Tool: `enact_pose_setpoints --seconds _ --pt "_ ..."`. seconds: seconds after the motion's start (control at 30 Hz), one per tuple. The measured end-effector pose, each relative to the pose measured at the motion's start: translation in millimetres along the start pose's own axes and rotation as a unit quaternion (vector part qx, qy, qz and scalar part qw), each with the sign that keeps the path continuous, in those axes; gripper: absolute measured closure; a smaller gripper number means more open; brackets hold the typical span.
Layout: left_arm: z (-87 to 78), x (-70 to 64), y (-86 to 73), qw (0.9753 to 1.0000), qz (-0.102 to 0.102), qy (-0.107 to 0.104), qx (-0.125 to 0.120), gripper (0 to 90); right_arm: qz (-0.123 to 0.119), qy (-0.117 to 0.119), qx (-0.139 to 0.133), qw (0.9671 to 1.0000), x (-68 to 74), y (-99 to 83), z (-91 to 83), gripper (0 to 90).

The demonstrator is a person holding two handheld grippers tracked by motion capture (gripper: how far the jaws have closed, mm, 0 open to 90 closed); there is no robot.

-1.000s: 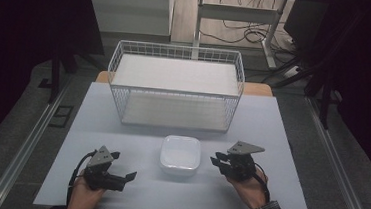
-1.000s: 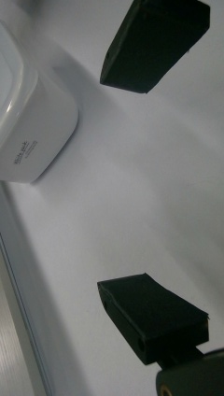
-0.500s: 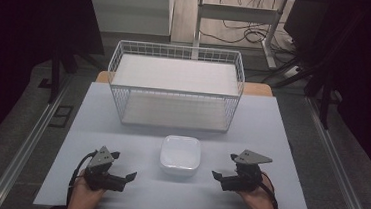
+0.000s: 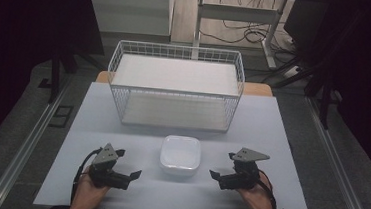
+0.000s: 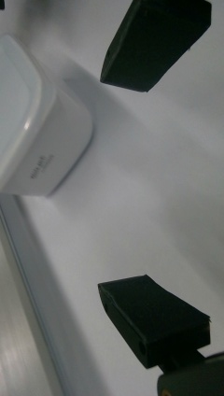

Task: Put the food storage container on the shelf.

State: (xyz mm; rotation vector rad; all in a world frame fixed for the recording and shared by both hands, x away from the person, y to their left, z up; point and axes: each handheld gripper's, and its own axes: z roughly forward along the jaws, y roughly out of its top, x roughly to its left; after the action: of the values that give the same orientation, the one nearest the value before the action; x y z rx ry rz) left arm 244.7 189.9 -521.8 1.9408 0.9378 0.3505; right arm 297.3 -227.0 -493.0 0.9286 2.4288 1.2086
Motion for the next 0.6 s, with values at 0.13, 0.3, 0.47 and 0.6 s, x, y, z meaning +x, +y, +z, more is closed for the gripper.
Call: enact_pose_setpoints --seconds 0.13,0.3,0.47,0.6 --pt "6.7 1.0 11.3 0.9999 -0.001 -0.016 -0.006 2.9 0.005 0.006 -0.001 1.0 1.4 4.8 1.5 4.3" --pt "15.0 -0.7 25.1 0.9996 0.011 -0.026 -0.002 2.5 0.006 0.015 -0.006 0.9998 4.4 13.5 5.0 4.1" --pt "27.6 -0.4 41.9 0.9989 0.015 -0.044 -0.001 2.7 0.003 0.01 -0.005 0.9999 9.0 21.6 12.2 3.3" --pt "40.2 0.2 53.7 0.9983 0.01 -0.058 -0.005 4.1 0.012 0.018 -0.002 0.9998 11.5 26.4 19.0 2.4"
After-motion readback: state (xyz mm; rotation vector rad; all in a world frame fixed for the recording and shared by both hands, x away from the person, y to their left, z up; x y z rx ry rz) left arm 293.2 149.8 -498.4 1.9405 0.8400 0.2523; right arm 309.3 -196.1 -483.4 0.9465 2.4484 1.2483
